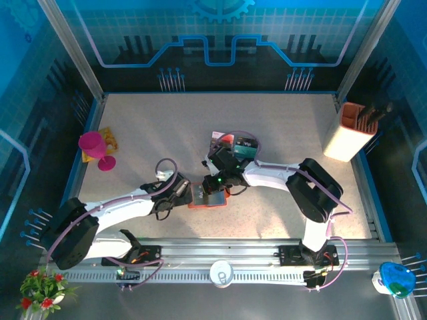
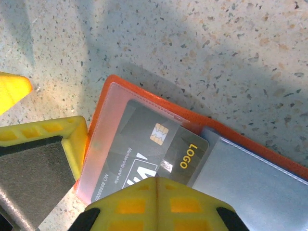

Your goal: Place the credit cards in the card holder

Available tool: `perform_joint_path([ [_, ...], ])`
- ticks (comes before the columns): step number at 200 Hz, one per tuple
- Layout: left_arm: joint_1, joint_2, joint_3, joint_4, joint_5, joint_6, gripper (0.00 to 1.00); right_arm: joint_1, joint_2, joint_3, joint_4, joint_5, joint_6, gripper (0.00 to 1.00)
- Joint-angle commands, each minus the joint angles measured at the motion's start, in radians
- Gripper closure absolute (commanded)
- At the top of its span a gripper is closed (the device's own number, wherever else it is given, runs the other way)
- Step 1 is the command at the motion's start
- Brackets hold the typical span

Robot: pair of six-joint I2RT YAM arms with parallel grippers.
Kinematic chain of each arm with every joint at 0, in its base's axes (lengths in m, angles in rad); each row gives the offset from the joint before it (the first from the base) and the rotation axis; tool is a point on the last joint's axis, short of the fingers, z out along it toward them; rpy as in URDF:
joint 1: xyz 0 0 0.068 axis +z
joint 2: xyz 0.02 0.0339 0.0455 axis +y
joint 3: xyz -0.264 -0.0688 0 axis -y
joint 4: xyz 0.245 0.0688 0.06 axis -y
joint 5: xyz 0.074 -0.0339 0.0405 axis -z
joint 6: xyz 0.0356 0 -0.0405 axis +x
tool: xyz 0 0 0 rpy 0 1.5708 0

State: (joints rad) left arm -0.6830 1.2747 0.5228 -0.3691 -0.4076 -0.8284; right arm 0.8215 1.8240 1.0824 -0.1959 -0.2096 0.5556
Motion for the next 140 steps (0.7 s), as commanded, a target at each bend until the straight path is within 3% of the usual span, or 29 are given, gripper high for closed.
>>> perform_joint_path([
  [1, 0.007, 0.022, -0.023, -0.006, -0.017, -0.028, 0.01, -0.006, 0.030, 0.008, -0.042, 0.005, -0.027, 1.00],
  [140, 0.008, 0.083, -0.023, 0.042, -0.005, -0.026, 0.01, 0.042, 0.157, 0.158, -0.166, -0.027, -0.093, 1.00],
])
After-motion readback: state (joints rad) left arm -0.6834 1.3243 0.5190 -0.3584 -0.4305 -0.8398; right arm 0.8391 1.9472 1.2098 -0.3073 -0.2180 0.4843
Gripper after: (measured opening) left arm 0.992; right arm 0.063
